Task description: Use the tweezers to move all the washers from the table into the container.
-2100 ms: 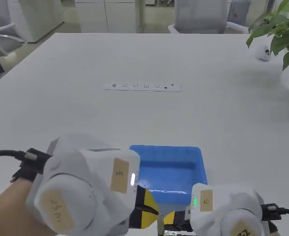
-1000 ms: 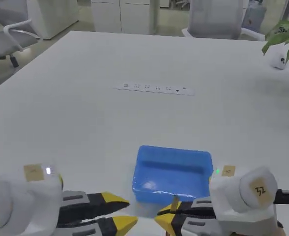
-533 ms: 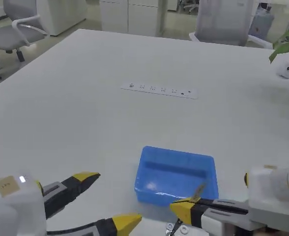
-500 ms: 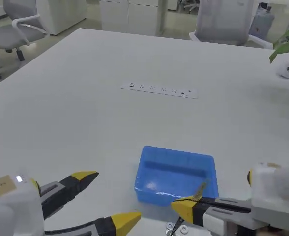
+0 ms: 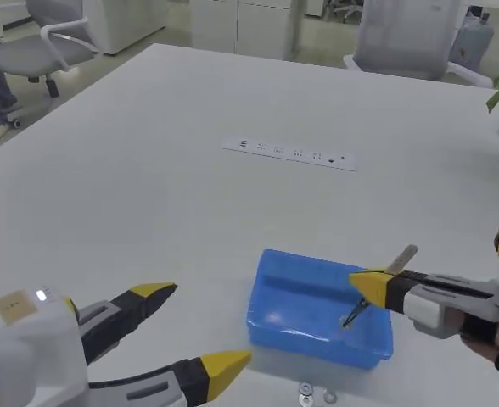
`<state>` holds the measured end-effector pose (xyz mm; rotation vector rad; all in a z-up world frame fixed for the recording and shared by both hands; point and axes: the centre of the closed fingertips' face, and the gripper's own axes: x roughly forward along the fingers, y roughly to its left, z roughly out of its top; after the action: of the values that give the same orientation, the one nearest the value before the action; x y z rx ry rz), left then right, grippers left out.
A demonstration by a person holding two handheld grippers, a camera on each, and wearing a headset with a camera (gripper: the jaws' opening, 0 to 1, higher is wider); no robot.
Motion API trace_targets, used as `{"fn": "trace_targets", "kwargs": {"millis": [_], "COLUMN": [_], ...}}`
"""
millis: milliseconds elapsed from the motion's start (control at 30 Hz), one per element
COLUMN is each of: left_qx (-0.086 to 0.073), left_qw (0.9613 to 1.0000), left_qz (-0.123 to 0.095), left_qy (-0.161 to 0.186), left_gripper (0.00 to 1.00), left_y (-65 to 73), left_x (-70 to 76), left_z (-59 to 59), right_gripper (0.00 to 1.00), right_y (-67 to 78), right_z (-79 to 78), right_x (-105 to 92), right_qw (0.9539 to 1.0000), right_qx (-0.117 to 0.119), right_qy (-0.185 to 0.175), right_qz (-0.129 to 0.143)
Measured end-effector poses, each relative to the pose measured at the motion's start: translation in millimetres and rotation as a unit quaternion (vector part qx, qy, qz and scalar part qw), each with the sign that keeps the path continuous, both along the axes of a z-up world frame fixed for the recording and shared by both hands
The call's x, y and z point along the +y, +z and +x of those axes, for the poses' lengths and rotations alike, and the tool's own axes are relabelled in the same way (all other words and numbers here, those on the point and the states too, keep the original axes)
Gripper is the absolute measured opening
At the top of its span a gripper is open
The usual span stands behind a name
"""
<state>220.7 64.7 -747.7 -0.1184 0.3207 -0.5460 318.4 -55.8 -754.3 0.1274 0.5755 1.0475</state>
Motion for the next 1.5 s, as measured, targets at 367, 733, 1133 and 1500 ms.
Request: {"fn": "trace_targets", "kwargs": {"millis": [367, 733, 1133, 1500], "left_qx": [0.003, 0.004, 0.003, -0.005], "left_qw": [0.9999, 0.9998, 0.9999, 0.9992], "left_qz": [0.012, 0.012, 0.008, 0.037], "left_qy": [-0.012, -0.014, -0.014, -0.015], "left_gripper": [0.66, 0.66, 0.66, 0.78], "left_y": [-3.5, -4.2, -3.6, -6.1], "left_x": [-2.9, -2.9, -3.2, -4.0], "left_z": [-1.3, -1.6, -1.3, -0.8], "right_gripper": [0.01, 0.03, 0.02, 0.02], "right_y": [-54.6, -58.2, -16.1, 8.4], "right_z": [28.9, 32.8, 7.7, -26.7], "right_x": [-0.8, -6.6, -5.5, 1.1], "right_qw": [0.9971, 0.9951, 0.9973, 0.9983], "right_qx": [0.009, -0.017, -0.048, -0.054], "right_qy": [-0.011, -0.006, -0.001, 0.011], "right_qz": [-0.074, -0.097, -0.056, -0.018]}}
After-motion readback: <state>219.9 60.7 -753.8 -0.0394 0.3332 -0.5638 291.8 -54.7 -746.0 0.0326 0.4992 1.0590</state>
